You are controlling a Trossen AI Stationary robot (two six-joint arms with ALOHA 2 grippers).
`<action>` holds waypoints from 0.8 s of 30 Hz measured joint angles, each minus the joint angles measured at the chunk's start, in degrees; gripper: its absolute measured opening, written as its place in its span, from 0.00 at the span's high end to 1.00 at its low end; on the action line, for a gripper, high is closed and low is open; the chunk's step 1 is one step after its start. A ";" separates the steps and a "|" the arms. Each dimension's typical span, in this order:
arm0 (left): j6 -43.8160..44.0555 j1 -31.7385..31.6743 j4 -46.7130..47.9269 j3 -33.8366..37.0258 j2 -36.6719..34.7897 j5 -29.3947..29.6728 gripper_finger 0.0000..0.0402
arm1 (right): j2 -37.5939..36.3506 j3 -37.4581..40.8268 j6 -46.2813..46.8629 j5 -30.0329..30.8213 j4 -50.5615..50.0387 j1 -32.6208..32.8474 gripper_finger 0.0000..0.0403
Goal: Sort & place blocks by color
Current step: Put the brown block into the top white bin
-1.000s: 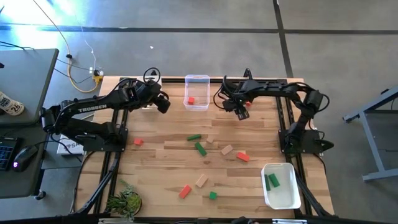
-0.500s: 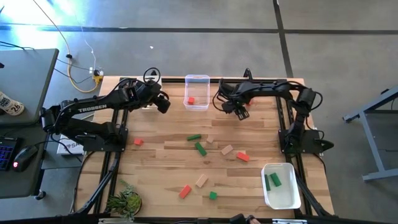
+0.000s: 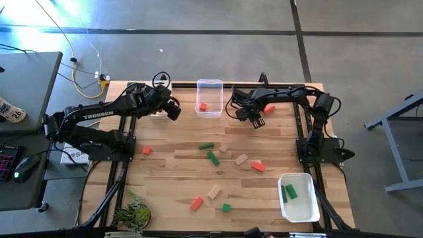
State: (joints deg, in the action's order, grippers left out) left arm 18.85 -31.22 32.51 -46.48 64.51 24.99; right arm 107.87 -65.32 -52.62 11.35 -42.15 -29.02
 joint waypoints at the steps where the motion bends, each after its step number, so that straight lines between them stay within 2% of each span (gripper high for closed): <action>1: 0.00 0.00 0.00 0.00 0.00 0.00 0.58 | 0.00 0.00 0.04 -0.14 -0.02 0.00 0.72; 4: 0.00 0.00 0.00 0.00 0.00 0.00 0.58 | 0.00 -0.01 1.44 0.22 0.10 0.07 0.77; 12: 0.00 0.00 0.00 0.00 0.00 -0.05 0.58 | 0.55 -1.90 7.88 1.74 -1.20 1.14 0.77; 15: 0.00 0.00 0.00 0.00 0.00 -0.75 0.58 | 0.45 -5.56 12.66 1.71 -1.76 1.44 0.77; 24: 0.87 0.02 -0.02 0.00 0.00 -4.52 0.58 | 0.42 -20.30 31.33 1.59 -12.66 1.49 0.77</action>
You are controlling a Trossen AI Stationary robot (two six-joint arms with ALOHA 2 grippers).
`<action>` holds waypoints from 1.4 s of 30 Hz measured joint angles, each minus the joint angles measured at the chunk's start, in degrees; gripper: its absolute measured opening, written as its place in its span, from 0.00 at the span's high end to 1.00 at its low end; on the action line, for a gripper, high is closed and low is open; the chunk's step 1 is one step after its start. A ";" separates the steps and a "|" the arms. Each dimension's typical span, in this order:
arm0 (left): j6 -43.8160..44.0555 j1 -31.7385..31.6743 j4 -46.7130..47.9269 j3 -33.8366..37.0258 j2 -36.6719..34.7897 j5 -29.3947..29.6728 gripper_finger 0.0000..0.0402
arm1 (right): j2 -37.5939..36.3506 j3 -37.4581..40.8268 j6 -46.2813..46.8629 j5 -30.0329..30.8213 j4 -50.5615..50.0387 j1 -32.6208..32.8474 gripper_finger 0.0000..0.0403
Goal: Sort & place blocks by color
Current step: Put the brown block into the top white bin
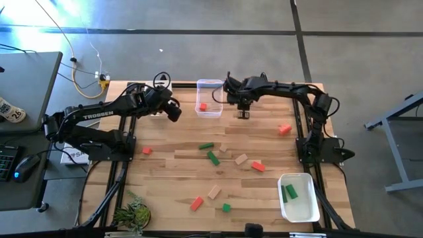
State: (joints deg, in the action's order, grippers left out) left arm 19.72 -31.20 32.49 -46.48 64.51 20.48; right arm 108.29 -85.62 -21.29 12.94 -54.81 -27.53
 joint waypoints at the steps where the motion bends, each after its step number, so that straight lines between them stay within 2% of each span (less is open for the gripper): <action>1: 0.27 0.00 -0.10 0.00 0.00 -0.56 0.58 | 0.00 -2.01 1.61 -0.04 -0.90 0.05 0.77; 6: 1.29 0.00 -1.77 0.00 0.00 -2.49 0.58 | -0.07 -11.41 10.64 -1.44 -5.40 0.54 0.77; 11: 1.53 0.02 -5.50 0.00 0.00 -3.83 0.58 | -0.12 -20.09 20.52 -4.36 -5.79 1.88 0.77; 17: 4.22 0.08 -8.63 0.00 -0.01 -3.98 0.58 | -0.20 -28.67 27.71 -1.75 -4.23 4.83 0.77; 21: 5.18 0.75 -12.53 0.00 -0.02 -5.10 0.58 | -0.27 -31.95 31.82 -0.94 0.93 6.69 0.77; 25: 3.75 1.77 -18.49 0.00 -0.02 -9.65 0.58 | -0.28 -32.66 33.30 -1.39 7.20 8.76 0.77; 32: 0.07 4.02 -23.87 0.00 0.00 -16.25 0.58 | -0.28 -32.66 31.62 -6.92 11.68 12.22 0.77; 36: 0.05 4.04 -25.03 0.00 0.00 -23.37 0.58 | -0.28 -32.66 30.88 -10.06 13.21 13.84 0.77; 42: 1.71 4.04 -30.14 0.00 0.00 -36.78 0.58 | -0.28 -32.66 31.85 -10.02 13.01 15.88 0.77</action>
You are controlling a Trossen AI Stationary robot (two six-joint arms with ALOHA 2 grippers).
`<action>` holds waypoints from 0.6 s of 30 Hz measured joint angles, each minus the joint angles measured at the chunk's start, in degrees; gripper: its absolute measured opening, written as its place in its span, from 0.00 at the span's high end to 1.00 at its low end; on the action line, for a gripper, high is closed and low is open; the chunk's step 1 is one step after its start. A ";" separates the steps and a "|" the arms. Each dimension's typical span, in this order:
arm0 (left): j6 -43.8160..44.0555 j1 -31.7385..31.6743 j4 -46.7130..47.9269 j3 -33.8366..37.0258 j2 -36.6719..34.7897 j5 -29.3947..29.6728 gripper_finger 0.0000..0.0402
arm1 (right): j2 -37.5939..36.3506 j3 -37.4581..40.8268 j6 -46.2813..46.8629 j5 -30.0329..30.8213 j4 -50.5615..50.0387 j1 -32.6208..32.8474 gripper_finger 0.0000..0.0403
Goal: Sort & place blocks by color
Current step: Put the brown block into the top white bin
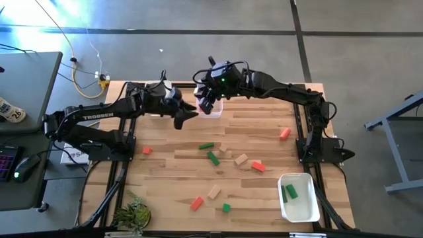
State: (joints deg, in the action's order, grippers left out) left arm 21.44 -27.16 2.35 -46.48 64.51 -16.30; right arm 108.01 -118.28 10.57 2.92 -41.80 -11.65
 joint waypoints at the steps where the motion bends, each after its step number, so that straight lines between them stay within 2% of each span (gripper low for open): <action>1: 0.60 0.00 -1.05 0.00 -0.02 -2.20 0.58 | 0.00 0.00 0.19 0.00 -0.02 0.34 0.77; 3: 1.26 0.00 -2.62 0.00 -0.02 -5.66 0.58 | 0.00 0.00 1.41 0.10 -0.02 1.11 0.77; 8: 1.32 0.00 -2.79 0.00 -0.02 -8.81 0.54 | 0.00 0.00 3.10 1.53 -0.12 3.65 0.77; 18: -7.62 2.42 -2.76 0.00 -0.02 -8.92 0.39 | 0.00 0.00 6.67 4.48 -0.13 6.63 0.77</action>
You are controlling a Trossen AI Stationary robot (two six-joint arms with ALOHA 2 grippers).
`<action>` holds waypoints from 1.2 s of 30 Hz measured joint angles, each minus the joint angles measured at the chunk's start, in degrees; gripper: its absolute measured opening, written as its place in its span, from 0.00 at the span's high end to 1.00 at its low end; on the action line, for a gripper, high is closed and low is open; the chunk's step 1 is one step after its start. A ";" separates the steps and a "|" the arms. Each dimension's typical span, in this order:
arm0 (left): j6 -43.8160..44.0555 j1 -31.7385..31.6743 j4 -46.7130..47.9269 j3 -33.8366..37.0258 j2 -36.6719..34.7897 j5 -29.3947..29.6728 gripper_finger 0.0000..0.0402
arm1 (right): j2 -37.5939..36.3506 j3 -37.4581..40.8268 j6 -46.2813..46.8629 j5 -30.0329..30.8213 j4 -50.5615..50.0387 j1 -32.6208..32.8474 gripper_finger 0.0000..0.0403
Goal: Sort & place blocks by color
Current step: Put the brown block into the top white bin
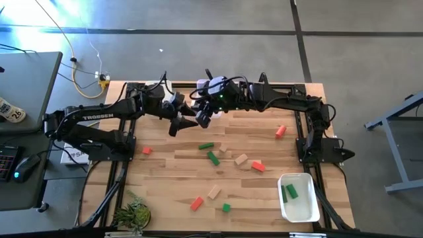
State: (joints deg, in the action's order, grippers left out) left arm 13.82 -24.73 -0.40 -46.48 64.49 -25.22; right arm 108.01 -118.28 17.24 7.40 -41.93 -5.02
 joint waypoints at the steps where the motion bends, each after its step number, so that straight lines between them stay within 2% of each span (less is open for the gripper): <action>1: -0.97 0.32 -0.03 0.00 0.00 0.22 0.39 | 0.00 0.00 0.62 0.08 0.00 0.00 0.77; 5: -1.85 0.86 -1.19 0.00 0.00 2.26 0.39 | 0.00 0.00 3.31 0.18 0.10 -0.07 0.77; 11: -0.04 0.90 -3.10 0.00 0.00 9.71 0.39 | 0.00 0.00 8.10 3.66 1.83 -0.09 0.77; 14: 1.94 0.90 -3.98 0.00 0.00 15.01 0.39 | 0.02 0.00 9.02 5.25 3.50 -0.07 0.77; 21: 2.15 0.86 -4.83 0.00 0.00 26.24 0.39 | 0.02 0.00 9.25 13.48 5.80 -0.14 0.77; 25: 1.99 0.90 -4.85 0.00 0.00 30.98 0.39 | 0.07 0.00 8.33 13.76 7.02 -0.79 0.77; 30: -2.39 0.86 -6.77 0.00 0.00 32.48 0.42 | 0.07 0.00 8.39 13.57 7.49 -1.49 0.77; 36: -5.73 0.53 -8.33 0.00 0.00 34.89 0.52 | 0.07 -0.02 8.17 13.23 9.28 -1.57 0.77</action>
State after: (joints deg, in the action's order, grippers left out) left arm 8.08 -24.20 -8.73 -46.48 64.49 9.67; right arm 108.07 -118.30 25.41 20.63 -32.66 -6.59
